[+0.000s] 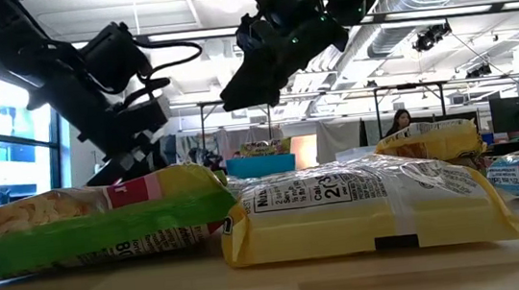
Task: Sort Maruchan noodles
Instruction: Put the top blue noodle pack into the red bin
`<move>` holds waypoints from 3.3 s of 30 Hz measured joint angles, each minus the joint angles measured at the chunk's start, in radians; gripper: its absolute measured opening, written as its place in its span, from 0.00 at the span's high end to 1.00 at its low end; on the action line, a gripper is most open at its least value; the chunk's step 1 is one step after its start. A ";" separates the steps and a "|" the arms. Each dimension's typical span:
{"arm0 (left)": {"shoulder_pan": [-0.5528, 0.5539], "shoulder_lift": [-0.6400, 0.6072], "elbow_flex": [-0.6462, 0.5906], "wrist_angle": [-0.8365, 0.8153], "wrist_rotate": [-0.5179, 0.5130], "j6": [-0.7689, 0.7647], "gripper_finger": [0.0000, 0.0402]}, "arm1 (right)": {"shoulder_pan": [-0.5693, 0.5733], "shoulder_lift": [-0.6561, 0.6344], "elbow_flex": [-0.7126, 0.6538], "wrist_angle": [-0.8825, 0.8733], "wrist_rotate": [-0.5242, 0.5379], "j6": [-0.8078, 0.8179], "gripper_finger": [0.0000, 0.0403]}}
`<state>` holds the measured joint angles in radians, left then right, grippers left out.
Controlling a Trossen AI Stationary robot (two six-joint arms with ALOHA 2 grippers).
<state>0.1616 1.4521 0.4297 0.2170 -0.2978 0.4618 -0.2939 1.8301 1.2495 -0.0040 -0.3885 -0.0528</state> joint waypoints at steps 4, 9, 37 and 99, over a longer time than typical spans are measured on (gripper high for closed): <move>0.000 -0.005 0.000 0.019 0.009 0.031 0.87 | 0.000 0.000 0.000 -0.008 -0.010 0.048 0.54; -0.002 -0.023 0.000 0.012 0.073 0.022 0.99 | 0.001 -0.033 0.000 -0.044 -0.027 0.098 0.54; -0.066 -0.446 0.000 -0.114 0.069 0.079 1.00 | 0.017 -0.041 -0.319 0.374 -0.228 0.607 0.53; -0.501 -0.477 0.000 -0.484 0.264 -1.269 0.66 | -0.026 0.113 -0.318 0.645 -0.311 0.359 0.50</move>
<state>-0.3398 0.9748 0.4301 -0.2667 -0.0340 -0.8076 -0.3202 1.9427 0.9318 0.6406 -0.6991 0.3066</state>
